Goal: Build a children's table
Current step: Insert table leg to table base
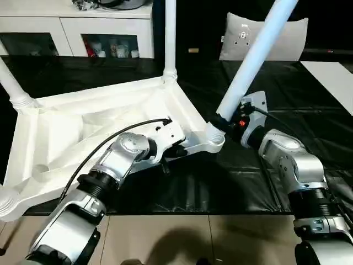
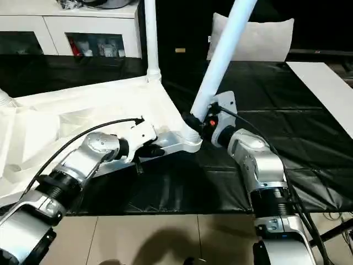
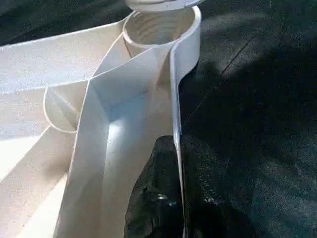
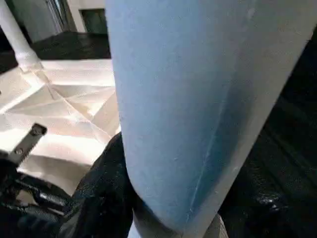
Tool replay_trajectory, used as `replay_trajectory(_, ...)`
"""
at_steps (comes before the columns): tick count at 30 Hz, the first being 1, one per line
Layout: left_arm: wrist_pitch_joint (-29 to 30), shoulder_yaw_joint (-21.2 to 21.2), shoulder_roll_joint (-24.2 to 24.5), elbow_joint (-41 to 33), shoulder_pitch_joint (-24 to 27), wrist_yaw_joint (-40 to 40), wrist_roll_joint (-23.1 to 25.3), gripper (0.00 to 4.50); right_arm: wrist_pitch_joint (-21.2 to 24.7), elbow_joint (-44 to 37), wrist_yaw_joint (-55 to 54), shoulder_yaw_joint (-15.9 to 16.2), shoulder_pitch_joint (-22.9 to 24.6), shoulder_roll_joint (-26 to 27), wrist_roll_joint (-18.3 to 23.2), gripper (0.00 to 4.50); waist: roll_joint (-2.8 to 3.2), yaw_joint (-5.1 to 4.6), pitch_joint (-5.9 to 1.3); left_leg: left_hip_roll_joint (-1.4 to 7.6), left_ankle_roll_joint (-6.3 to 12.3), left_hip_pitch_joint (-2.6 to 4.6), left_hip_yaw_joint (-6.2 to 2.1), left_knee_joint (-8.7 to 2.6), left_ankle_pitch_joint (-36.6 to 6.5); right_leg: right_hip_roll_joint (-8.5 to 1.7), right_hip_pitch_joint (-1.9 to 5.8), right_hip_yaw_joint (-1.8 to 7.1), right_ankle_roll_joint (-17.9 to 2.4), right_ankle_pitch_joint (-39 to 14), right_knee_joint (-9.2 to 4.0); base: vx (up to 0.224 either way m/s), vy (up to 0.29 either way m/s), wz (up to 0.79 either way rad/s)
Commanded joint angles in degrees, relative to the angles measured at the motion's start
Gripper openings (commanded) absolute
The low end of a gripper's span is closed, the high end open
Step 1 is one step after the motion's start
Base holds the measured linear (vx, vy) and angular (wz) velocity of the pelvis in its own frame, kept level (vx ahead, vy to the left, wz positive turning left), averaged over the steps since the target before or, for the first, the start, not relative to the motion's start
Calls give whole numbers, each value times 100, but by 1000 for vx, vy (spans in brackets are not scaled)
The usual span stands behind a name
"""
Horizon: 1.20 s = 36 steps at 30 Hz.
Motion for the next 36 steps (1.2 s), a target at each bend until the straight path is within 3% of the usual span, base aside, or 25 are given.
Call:
replay_trajectory(1, -116, -109, 126, 24, 4, -114, 159, 0, -64, -103, 151, 92, -19, -78, -94, 187, 45, -4, -483, 65, 349, -53, 93, -406, -448, -390, 481, 280, -85, -2287, -436, 0, 0, 0)
replay_trajectory(3, -567, -168, 299, -259, 159, -547, 77, 0, -76, -53, 362, 255, -57, -146, -174, 187, 11, -16, -490, 65, 366, -71, 92, -408, -402, -390, 491, 287, -96, -2236, -416, 0, 0, 0)
replay_trajectory(5, -879, -175, 478, -624, 409, -1054, -146, 0, -52, -14, 583, 411, -54, -204, -230, 187, 26, -3, -508, 95, 372, -67, 72, -418, -321, -436, 499, 309, -180, -2094, -363, 0, 0, 0)
replay_trajectory(7, -840, -169, 571, -796, 524, -1241, -240, 0, -55, -1, 707, 515, -34, -249, -275, 187, 37, -12, -497, 125, 411, -61, 89, -420, -187, -411, 466, 349, -363, -1840, -321, 0, 0, 0)
replay_trajectory(8, -790, -160, 598, -816, 546, -1233, -231, 0, -44, -7, 777, 575, -14, -284, -294, 187, 4, 0, -500, 142, 414, -43, 93, -421, -165, -411, 455, 357, -395, -1793, -314, 0, 0, 0)
replay_trajectory(10, -727, -118, 649, -856, 604, -1241, -236, 0, -15, -25, 879, 679, 26, -342, -316, 187, 34, 39, -482, 145, 421, -24, 100, -429, -213, -411, 442, 361, -453, -1824, -308, 0, 0, 0)
replay_trajectory(16, -589, 107, 787, -906, 739, -1249, -309, 0, 225, -108, 1172, 860, 121, -464, -338, 187, -40, 14, -457, 92, 352, -52, 125, -437, -360, -415, 479, 353, -178, -2279, -376, 0, 0, 0)
replay_trajectory(19, -585, 129, 807, -926, 752, -1309, -336, 0, 222, -114, 1186, 908, 127, -507, -391, 187, -29, 1, -458, 84, 342, -53, 122, -437, -382, -406, 473, 329, -77, -2417, -401, 0, 0, 0)
replay_trajectory(23, -499, 118, 859, -974, 776, -1411, -349, 0, 328, -199, 1245, 834, 139, -633, -342, 187, -50, -9, -456, 75, 349, -42, 130, -431, -414, -396, 454, 319, -11, -2534, -424, 0, 0, 0)
replay_trajectory(27, -488, 120, 868, -978, 784, -1466, -363, 0, 416, -284, 1330, 795, 177, -660, -270, 187, -29, -5, -463, 83, 379, -59, 123, -428, -354, -392, 460, 322, -34, -2398, -412, 0, 0, 0)
replay_trajectory(36, -484, 77, 852, -1155, 827, -1645, -416, 0, 142, 425, 1136, 711, 178, -409, -371, 187, -23, -62, -448, 66, 321, -41, 124, -427, -575, -392, 450, 281, 11, -2677, -472, 0, 0, 0)
